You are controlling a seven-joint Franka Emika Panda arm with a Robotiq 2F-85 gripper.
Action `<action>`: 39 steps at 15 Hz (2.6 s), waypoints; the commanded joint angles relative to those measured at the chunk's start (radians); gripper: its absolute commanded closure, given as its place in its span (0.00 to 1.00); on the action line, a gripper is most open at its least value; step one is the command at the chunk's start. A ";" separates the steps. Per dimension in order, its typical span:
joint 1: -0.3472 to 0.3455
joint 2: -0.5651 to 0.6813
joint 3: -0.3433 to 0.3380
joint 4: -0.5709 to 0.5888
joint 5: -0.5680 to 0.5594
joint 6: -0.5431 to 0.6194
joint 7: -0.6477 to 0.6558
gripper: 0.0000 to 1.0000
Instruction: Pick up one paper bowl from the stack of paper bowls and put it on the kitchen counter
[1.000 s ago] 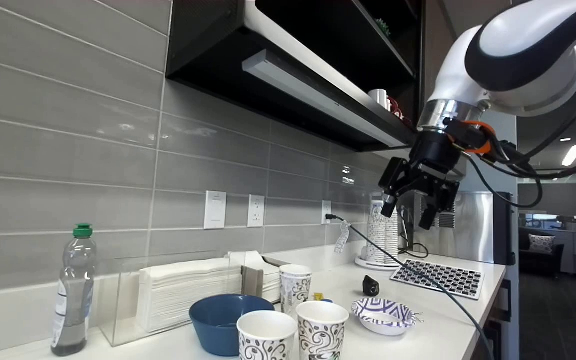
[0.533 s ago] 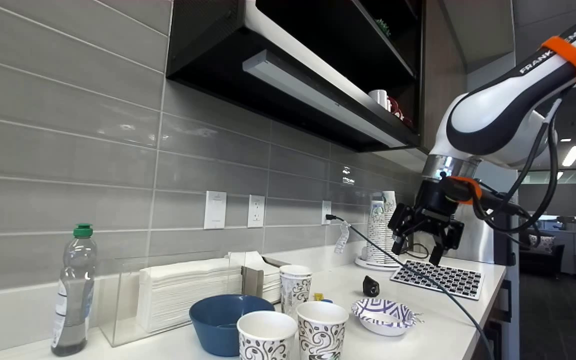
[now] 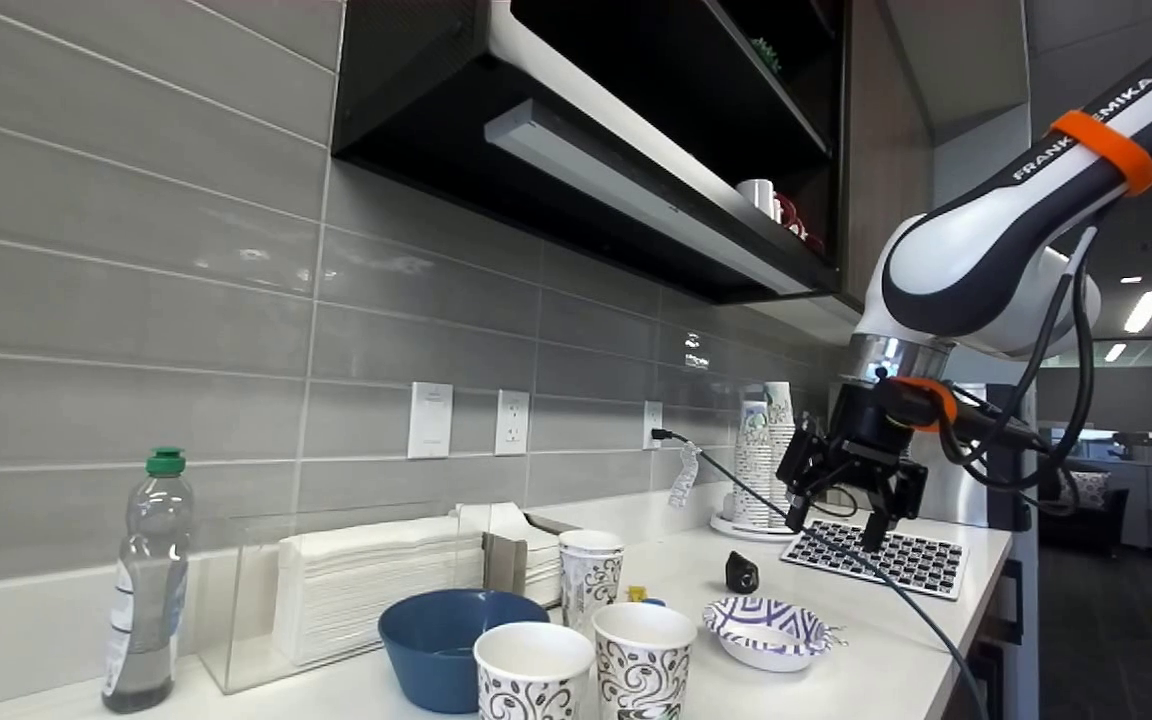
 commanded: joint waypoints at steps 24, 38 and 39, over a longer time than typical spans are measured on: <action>0.008 0.412 -0.098 0.191 0.004 0.136 -0.261 0.00; 0.006 0.479 -0.108 0.256 -0.016 0.124 -0.226 0.99; 0.006 0.479 -0.109 0.259 -0.016 0.124 -0.225 1.00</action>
